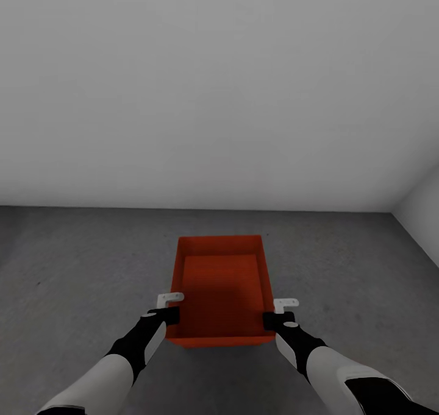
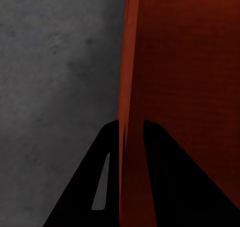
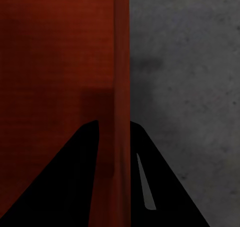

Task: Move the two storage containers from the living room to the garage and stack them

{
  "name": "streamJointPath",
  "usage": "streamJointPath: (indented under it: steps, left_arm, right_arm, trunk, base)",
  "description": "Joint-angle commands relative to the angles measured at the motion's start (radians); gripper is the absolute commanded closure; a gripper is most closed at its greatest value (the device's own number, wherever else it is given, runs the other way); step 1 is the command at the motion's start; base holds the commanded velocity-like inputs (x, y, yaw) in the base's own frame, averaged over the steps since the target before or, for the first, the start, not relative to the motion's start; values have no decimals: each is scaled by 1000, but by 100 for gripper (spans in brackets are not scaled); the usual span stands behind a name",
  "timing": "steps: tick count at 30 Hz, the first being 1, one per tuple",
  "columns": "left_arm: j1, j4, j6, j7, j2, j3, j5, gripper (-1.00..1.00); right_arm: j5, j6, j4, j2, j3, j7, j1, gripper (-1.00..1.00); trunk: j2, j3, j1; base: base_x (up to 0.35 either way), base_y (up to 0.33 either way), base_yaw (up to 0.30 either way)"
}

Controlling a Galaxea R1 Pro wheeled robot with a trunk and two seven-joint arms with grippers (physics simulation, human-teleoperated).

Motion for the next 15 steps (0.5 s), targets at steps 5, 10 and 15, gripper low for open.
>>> streamJointPath:
  steps: [5, 10, 15]
  left_arm:
    - [0, -2, 8, 55, 1, 9, -6, 100]
    - [0, -2, 8, 55, 1, 9, -6, 100]
    - [0, -2, 8, 55, 1, 9, -6, 100]
  right_arm:
    - [11, -4, -2, -28, -25, -58, -1, 100]
    - [11, -4, -2, -28, -25, -58, -1, 100]
    - [11, -4, -2, -28, -25, -58, -1, 100]
  trunk:
    - [-15, -7, 8]
    - [-15, -7, 8]
    - [-15, -7, 8]
  base:
    - [0, 0, 0]
    - [0, 0, 0]
    - [0, 0, 0]
